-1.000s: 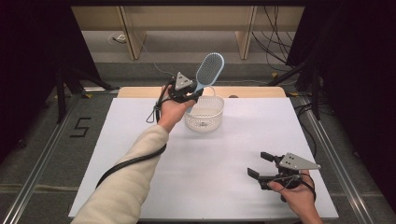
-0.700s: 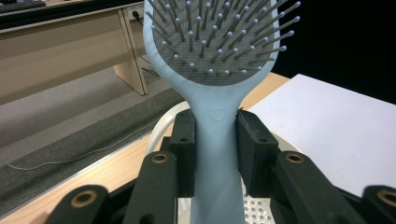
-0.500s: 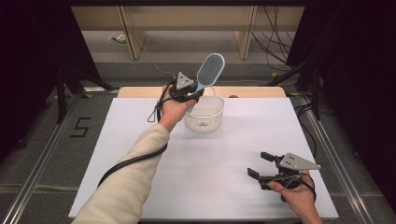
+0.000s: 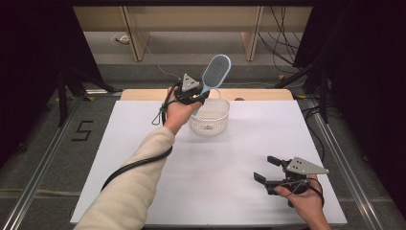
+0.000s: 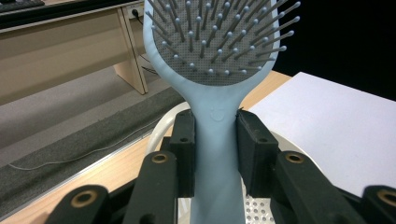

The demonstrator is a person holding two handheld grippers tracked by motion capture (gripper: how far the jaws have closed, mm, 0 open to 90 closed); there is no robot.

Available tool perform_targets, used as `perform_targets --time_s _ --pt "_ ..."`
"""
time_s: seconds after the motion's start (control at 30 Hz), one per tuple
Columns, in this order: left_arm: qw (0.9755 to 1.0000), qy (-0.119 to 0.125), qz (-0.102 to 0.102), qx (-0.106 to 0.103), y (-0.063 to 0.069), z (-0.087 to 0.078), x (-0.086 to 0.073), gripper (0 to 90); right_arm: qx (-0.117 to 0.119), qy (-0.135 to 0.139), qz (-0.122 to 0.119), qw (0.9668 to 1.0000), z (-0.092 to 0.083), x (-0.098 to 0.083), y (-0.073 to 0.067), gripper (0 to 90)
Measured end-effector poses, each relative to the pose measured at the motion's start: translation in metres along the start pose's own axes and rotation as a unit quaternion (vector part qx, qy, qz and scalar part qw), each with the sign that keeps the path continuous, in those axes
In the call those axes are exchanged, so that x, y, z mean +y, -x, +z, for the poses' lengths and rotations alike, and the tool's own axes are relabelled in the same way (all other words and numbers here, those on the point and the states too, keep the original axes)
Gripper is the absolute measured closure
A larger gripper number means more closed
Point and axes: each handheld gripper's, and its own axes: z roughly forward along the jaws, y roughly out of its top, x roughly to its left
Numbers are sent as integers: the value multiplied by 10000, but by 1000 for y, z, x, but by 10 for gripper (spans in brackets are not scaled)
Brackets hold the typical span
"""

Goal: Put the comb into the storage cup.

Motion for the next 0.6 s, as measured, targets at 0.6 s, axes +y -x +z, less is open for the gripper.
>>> perform_targets --time_s 0.6 --pt "10000 -18 10 11 0 5 -2 696 11 0 -13 10000 0 0 0 163"
